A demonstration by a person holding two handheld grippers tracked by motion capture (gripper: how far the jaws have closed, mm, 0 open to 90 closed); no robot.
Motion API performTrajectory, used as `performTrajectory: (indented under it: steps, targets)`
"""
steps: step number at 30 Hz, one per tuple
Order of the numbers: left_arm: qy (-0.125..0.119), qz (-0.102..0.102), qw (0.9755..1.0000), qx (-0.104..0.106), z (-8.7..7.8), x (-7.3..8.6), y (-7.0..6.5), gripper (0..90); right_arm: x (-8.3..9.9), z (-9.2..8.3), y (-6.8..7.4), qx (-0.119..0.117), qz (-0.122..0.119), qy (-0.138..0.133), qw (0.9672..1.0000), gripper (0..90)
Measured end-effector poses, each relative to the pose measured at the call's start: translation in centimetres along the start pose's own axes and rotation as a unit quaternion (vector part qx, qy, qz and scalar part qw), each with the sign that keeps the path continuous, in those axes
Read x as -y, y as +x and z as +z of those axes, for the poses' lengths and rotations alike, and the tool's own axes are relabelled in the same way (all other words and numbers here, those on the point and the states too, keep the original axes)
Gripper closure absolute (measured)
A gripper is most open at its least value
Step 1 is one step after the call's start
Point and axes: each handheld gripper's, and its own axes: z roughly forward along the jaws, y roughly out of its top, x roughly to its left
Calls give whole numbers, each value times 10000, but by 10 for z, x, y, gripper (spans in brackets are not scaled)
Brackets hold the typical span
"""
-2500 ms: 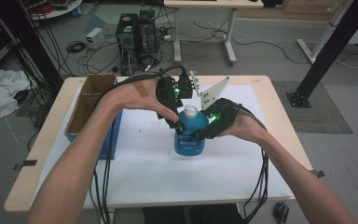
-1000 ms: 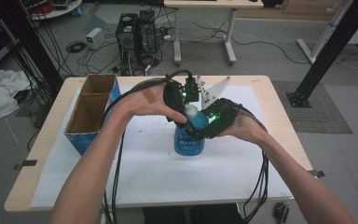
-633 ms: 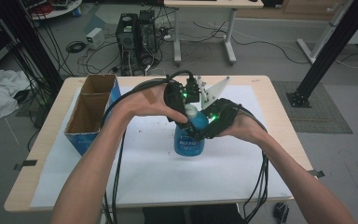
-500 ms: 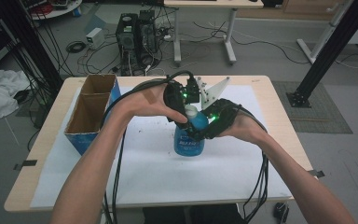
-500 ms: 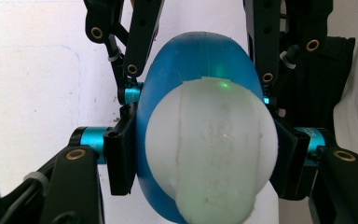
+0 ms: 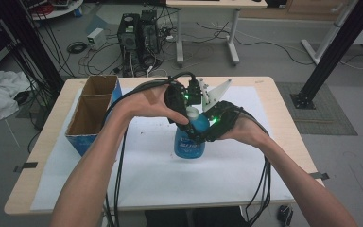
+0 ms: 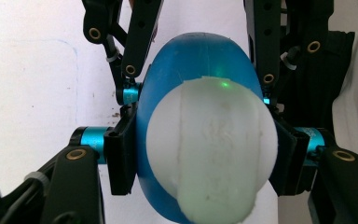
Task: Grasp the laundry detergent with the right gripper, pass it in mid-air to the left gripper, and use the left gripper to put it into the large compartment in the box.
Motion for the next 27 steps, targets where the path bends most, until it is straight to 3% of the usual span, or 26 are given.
performTrajectory:
  steps: [8, 12, 27]
  targets:
    - [-21, 3, 10000, -7, 0, 0, 1, 381, 1, 0, 1, 13, 46, 0, 10000, 436]
    - [36, 0, 10000, -23, 2, 1, 0, 381, 1, -2, -1, -31, 112, -147, 9998, 395]
    - [70, -40, 10000, -27, 1, 2, 0, 381, 3, 0, 2, 49, 153, 74, 9998, 312]
